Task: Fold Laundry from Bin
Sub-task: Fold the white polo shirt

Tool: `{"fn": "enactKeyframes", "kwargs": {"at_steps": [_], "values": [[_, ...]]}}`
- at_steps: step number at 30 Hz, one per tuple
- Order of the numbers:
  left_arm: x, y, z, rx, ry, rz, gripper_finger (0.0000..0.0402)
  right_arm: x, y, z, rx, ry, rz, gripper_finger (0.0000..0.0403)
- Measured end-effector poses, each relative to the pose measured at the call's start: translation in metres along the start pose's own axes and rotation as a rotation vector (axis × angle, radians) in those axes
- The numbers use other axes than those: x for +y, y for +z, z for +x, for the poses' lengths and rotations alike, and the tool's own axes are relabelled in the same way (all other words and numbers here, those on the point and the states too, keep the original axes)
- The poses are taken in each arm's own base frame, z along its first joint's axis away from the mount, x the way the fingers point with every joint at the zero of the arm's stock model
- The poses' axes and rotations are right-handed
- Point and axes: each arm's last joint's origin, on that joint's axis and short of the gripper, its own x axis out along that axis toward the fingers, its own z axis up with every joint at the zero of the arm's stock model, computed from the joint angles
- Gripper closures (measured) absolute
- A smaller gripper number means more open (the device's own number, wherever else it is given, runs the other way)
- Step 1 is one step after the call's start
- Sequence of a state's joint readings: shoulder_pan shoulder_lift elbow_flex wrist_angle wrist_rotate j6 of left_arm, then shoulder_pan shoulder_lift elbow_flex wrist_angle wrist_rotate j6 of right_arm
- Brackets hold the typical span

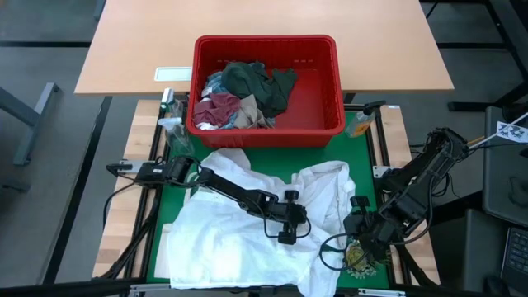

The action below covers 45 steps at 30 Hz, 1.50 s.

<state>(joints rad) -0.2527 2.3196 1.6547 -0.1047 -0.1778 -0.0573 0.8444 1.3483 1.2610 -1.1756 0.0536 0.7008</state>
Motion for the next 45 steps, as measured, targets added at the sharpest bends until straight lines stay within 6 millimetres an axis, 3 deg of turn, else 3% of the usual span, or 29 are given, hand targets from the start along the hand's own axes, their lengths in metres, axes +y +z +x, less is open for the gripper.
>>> {"fn": "enactKeyframes", "kwargs": {"at_steps": [8,18,23,26,38,45], "values": [[0.002,0.009,-0.011,-0.02,0.014,-0.071,0.04,0.0,0.0,0.0,0.0,0.0,0.0,0.0259],[0.013,0.039,-0.051,-0.113,0.165,-0.176,0.0401,0.002,0.003,0.002,-0.031,0.002,0.001,0.0259],[0.021,0.041,-0.072,-0.05,0.284,-0.183,0.0401,0.003,0.004,0.005,-0.02,-0.013,0.0,0.0259],[0.022,0.036,-0.082,0.027,0.321,-0.195,0.0401,0.003,0.004,0.005,-0.02,-0.014,0.0,0.0259],[0.022,0.006,-0.087,0.299,0.361,-0.281,0.0401,0.002,0.004,0.007,-0.032,-0.03,0.0,0.0259],[0.02,-0.006,-0.094,0.416,0.403,-0.299,0.0401,-0.002,-0.004,0.037,-0.021,-0.036,-0.005,0.0259]]}}
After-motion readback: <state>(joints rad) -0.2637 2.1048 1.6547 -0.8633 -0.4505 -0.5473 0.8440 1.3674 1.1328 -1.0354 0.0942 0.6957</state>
